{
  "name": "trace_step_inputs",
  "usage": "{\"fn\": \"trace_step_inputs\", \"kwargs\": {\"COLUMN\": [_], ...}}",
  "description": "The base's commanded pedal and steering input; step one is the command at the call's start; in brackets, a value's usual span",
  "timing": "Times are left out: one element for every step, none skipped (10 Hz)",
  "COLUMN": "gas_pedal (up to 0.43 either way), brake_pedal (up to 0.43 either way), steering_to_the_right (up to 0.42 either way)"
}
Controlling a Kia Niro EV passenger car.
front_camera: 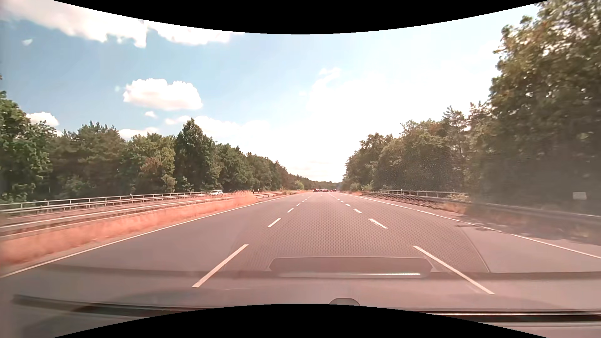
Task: Follow the waypoints while adhering to traffic rules and regulations
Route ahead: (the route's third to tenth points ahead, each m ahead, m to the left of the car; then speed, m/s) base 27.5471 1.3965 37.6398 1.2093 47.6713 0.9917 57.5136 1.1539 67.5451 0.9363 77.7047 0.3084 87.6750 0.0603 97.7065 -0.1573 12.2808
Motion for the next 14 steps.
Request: {"fn": "trace_step_inputs", "kwargs": {"gas_pedal": [0.028, 0.039, 0.039, 0.039, 0.039, 0.039, 0.039, 0.039, 0.039, 0.039, 0.039, 0.039, 0.039, 0.039], "brake_pedal": [0.0, 0.0, 0.0, 0.0, 0.0, 0.0, 0.0, 0.0, 0.0, 0.0, 0.0, 0.0, 0.0, 0.0], "steering_to_the_right": [0.0, -0.001, -0.001, -0.003, -0.003, -0.003, -0.003, -0.003, -0.003, -0.003, -0.003, -0.003, -0.003, -0.003]}}
